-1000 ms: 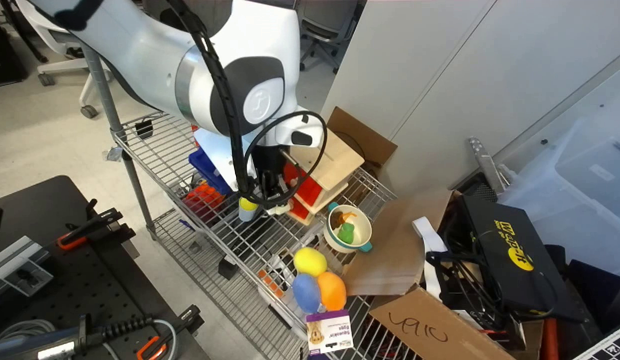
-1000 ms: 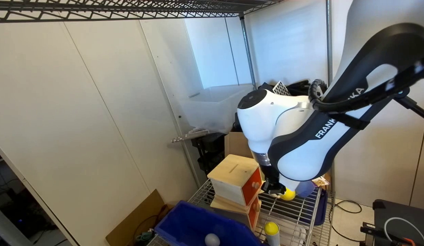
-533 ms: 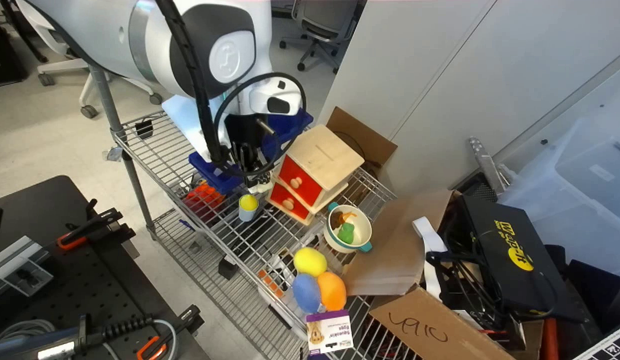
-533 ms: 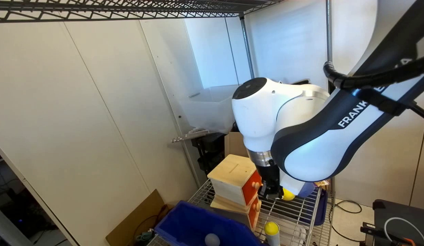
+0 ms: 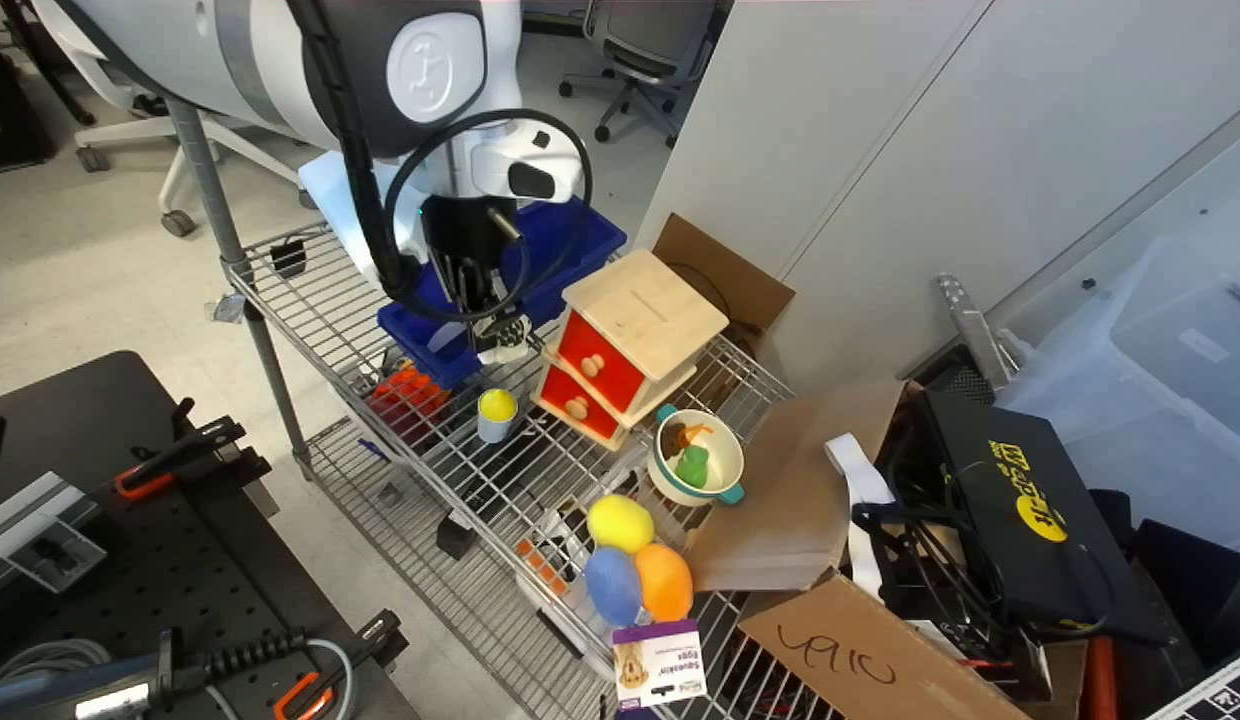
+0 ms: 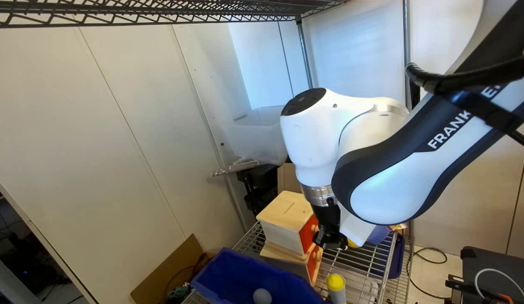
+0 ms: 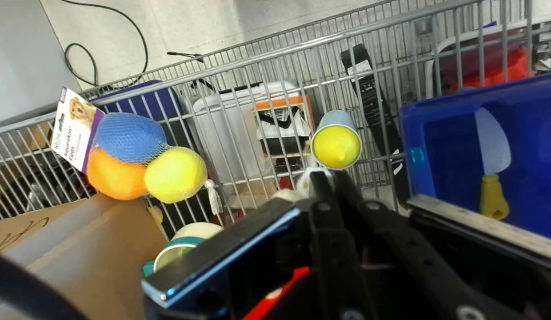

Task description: Put the tortoise doll in the blue box

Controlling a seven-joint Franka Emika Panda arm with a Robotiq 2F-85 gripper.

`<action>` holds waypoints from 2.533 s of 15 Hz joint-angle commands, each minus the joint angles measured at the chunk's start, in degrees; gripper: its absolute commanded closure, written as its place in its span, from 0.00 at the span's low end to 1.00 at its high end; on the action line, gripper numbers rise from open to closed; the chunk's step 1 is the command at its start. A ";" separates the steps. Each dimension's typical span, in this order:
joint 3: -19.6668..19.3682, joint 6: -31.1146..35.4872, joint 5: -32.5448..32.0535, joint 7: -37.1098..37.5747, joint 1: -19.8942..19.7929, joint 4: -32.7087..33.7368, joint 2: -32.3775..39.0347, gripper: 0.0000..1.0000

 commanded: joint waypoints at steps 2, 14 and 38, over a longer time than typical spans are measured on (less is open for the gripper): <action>3.01 2.02 5.70 -0.78 -1.89 0.34 -0.82 0.98; 2.38 0.82 7.54 1.32 -2.79 7.31 2.00 0.98; -4.61 -3.06 4.15 14.22 -7.49 16.78 7.11 0.98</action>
